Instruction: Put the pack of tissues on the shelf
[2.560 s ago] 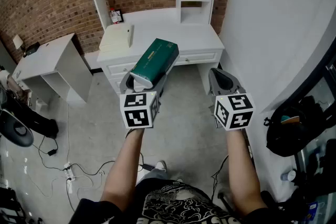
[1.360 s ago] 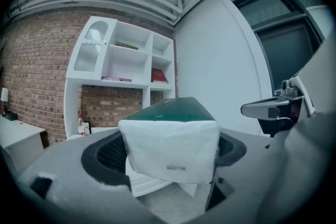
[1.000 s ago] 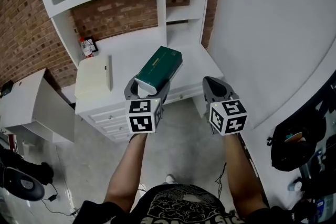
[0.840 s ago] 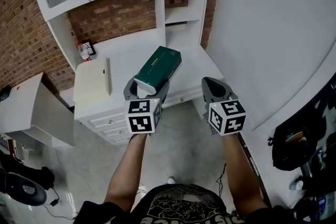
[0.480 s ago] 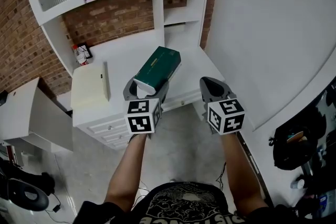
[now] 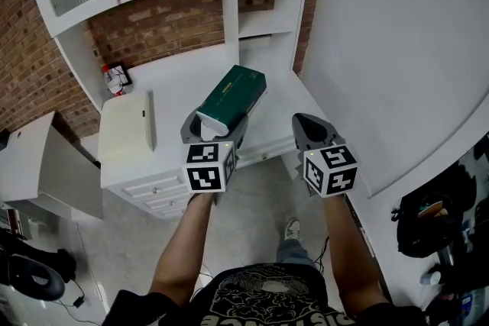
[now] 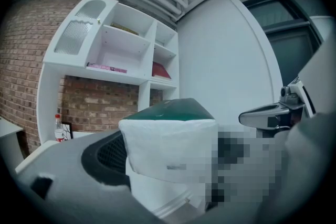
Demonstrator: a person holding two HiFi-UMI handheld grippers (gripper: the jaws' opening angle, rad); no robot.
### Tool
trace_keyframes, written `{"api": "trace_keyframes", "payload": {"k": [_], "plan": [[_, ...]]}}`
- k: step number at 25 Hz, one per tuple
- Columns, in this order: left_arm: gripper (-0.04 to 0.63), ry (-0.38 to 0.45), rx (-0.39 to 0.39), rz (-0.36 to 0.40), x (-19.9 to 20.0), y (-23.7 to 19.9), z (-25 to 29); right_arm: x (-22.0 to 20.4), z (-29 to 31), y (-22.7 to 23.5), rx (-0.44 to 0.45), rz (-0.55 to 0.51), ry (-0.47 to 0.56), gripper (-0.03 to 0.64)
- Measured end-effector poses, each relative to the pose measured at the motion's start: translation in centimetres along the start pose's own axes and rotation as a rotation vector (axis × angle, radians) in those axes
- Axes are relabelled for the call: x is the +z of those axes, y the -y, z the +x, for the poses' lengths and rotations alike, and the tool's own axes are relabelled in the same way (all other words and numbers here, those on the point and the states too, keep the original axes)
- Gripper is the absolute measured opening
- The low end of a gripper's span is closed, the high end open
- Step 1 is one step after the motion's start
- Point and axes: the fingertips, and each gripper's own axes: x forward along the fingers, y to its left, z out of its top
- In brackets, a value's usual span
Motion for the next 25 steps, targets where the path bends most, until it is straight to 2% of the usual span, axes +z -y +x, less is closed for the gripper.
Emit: {"api": "trace_keyframes", "payload": {"k": [8,16,25], "plan": [[0.454,0.004,0.046,0.021,0.6,0.8,6.7,-0.5,4.2,6.2,0.022,0.016,0.025,0.005],[0.454,0.002,0.118,0.024,2.5,2.2,14.6,-0.2,9.5,13.8,0.086,0.014,0.026,-0.003],[0.454,-0.014,0.189,0.027,3.2,2.8,21.3,0.0,14.6,19.3,0.175,0.01,0.024,-0.003]]}}
